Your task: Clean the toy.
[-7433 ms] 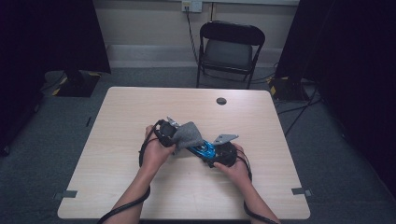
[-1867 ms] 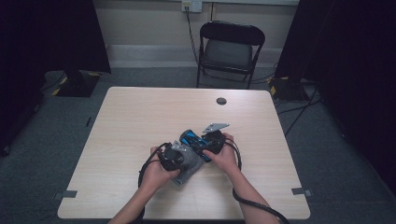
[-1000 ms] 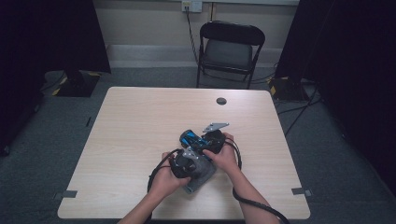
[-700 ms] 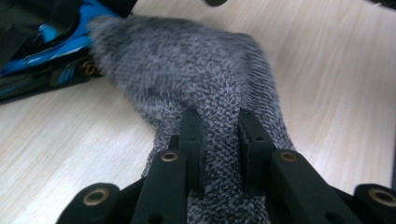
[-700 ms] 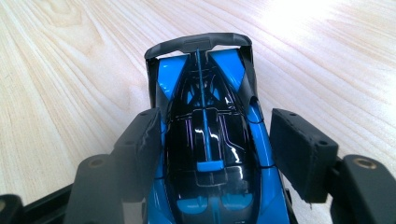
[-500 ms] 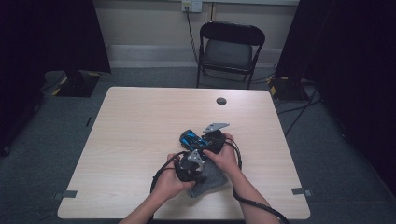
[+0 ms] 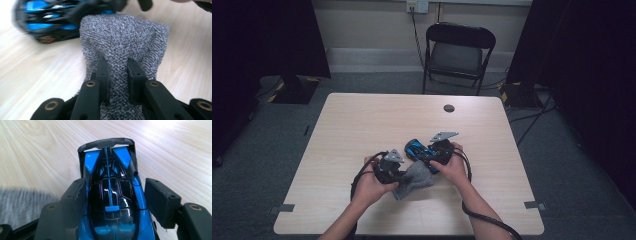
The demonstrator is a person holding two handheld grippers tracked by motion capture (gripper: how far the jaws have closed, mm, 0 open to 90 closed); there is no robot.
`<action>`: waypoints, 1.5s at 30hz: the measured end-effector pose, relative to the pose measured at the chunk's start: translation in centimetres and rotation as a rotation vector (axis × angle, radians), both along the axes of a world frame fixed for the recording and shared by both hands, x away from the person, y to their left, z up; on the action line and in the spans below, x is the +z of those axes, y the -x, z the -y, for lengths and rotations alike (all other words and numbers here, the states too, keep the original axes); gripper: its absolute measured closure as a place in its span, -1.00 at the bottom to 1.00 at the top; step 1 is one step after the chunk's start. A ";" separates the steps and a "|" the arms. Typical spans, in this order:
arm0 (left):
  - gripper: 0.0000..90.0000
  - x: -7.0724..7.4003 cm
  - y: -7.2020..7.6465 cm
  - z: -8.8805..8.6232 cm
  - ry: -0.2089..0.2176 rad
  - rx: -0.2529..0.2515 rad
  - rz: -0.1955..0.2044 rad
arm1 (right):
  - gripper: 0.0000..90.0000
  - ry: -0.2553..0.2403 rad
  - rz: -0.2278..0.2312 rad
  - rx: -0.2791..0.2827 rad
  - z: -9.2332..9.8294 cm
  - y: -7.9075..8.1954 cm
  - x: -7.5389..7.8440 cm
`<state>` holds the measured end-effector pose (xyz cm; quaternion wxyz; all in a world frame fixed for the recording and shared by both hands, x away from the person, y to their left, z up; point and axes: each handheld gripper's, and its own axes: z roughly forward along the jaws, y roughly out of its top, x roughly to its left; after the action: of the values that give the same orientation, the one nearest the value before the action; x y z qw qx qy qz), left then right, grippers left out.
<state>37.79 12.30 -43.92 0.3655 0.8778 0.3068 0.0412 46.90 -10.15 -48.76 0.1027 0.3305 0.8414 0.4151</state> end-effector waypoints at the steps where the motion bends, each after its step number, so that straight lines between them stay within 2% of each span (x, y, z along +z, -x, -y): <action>1: 0.66 0.1 -0.1 -0.4 0.003 0.010 0.002 | -0.22 -0.001 0.000 0.000 0.0 0.0 0.0; 9: 0.66 0.7 -1.8 -3.9 0.028 0.150 0.037 | -0.22 -0.008 0.000 -0.001 0.1 0.0 -0.1; 16: 0.66 0.3 -3.2 -5.4 0.004 0.242 0.056 | -0.22 -0.010 -0.002 -0.002 0.2 0.0 -0.1; 19: 0.66 -0.2 -3.7 -5.6 0.007 0.274 0.053 | -0.22 -0.010 0.000 -0.002 0.2 0.1 -0.1; 21: 0.66 -0.6 -4.1 -5.6 -0.009 0.291 0.057 | -0.22 -0.014 0.003 -0.001 0.2 0.1 -0.2; 26: 0.66 -1.4 -4.9 -5.5 0.000 0.348 0.057 | -0.22 -0.011 0.003 -0.001 0.2 0.1 -0.2; 32: 0.66 -1.8 -5.5 -5.3 -0.023 0.388 0.065 | -0.22 -0.014 0.003 0.001 0.3 0.1 -0.2; 36: 0.66 -1.9 -5.9 -5.3 -0.028 0.442 0.068 | -0.22 -0.014 0.002 0.001 0.3 0.1 -0.2; 37: 0.66 -2.0 -6.1 -5.2 -0.035 0.445 0.062 | -0.22 -0.014 0.002 0.001 0.3 0.2 -0.2; 40: 0.66 -2.1 -6.4 -4.9 -0.089 0.467 0.070 | -0.22 -0.013 0.002 0.000 0.3 0.2 -0.2; 42: 0.66 -2.3 -6.5 -4.5 -0.117 0.467 0.056 | -0.22 -0.013 0.001 0.000 0.3 0.1 -0.2; 45: 0.66 -2.7 -6.6 -3.7 -0.127 0.462 0.038 | -0.22 -0.012 -0.001 0.001 0.3 0.1 -0.1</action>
<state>44.40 16.03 -46.57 0.2962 0.8045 0.4895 0.1594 46.77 -10.46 -48.91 0.1003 0.3309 0.8390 0.4201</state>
